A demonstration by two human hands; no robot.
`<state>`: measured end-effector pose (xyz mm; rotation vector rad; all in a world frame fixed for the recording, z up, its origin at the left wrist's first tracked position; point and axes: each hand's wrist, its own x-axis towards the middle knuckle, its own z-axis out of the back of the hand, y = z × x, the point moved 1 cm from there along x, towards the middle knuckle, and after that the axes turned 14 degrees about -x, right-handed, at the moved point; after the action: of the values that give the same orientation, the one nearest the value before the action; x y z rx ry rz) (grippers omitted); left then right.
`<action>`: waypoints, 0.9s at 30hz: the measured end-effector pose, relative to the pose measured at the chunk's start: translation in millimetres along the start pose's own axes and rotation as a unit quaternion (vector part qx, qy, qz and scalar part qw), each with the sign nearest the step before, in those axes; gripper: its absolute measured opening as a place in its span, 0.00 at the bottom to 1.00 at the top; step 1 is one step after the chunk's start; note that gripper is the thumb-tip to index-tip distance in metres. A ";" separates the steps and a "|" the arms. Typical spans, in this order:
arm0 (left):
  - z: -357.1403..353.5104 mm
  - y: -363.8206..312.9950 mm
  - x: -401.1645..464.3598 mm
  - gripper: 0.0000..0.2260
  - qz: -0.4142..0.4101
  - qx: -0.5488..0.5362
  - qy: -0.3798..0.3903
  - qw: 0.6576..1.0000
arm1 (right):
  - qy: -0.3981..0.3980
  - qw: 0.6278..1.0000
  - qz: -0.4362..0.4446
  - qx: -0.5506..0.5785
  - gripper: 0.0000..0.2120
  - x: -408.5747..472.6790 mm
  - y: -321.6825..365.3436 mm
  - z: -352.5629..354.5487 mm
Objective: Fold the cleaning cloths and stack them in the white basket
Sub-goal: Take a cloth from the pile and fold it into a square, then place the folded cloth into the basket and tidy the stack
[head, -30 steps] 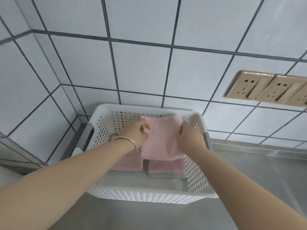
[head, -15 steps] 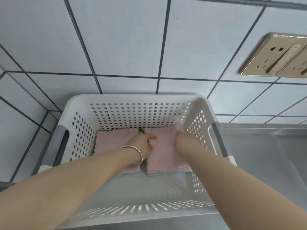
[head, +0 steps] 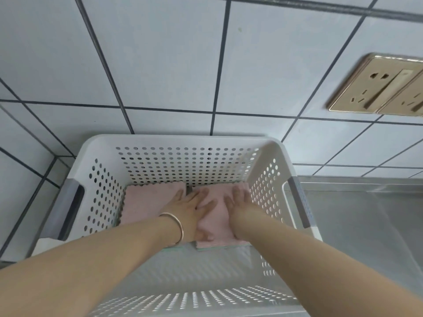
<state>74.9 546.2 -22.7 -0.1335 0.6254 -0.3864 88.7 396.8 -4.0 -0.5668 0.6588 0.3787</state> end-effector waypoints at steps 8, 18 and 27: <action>15.3 -12.2 8.3 0.38 0.049 -0.003 0.043 0.998 | 0.039 0.999 -0.004 0.012 0.43 7.8 1.1 7.6; 124.3 -112.1 -91.4 0.17 -0.055 -0.168 -0.344 0.922 | -0.467 0.853 -0.087 0.215 0.10 -143.9 -49.0 56.4; 51.9 -306.7 -66.3 0.13 -0.227 -0.198 -0.301 0.905 | -0.481 0.772 -0.249 0.332 0.12 -223.0 -128.9 -143.3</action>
<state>-39.1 290.2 127.8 -0.7704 0.0391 -0.6299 -77.1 175.8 98.6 0.1881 -0.3845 -0.1105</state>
